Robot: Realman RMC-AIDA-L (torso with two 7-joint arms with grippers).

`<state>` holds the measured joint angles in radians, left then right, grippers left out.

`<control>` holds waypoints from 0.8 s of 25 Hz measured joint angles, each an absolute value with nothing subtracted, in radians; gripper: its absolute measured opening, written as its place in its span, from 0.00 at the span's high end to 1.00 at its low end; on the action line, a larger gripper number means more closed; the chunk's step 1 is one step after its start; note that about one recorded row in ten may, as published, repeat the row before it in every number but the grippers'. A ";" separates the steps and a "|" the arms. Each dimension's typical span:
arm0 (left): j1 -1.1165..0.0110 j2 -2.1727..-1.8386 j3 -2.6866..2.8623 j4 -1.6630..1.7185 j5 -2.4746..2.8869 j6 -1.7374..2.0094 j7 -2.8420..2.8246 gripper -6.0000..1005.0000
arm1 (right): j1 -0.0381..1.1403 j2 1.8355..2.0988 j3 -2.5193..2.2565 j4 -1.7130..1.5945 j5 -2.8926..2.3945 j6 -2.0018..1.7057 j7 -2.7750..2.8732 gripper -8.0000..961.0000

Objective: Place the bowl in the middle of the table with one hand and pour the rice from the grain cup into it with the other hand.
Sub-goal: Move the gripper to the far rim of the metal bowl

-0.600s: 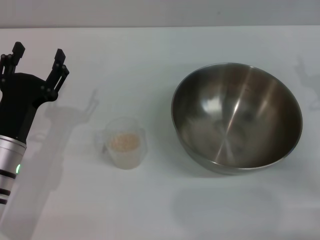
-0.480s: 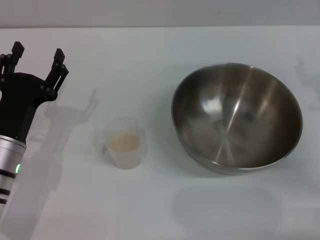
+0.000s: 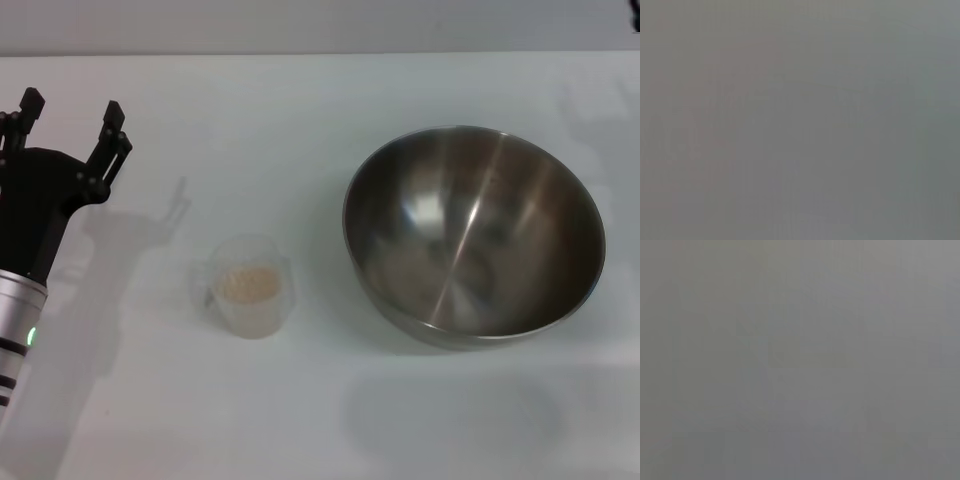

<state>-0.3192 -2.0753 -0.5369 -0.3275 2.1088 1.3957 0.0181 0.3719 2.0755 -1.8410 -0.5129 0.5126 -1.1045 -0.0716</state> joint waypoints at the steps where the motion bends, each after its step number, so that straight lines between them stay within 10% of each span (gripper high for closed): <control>1: -0.319 -2.075 -0.537 -0.327 2.109 1.394 0.018 0.17 | 0.372 2.076 -1.841 -0.513 0.513 -1.104 -0.072 0.22; 10: -0.318 -2.072 -0.562 -0.313 2.109 1.393 0.018 0.17 | 0.167 2.082 -1.771 -1.223 0.414 -0.230 -0.066 0.22; 20: -0.315 -2.072 -0.570 -0.310 2.109 1.397 0.025 0.17 | 0.232 2.075 -1.580 -1.708 0.409 0.821 -0.090 0.22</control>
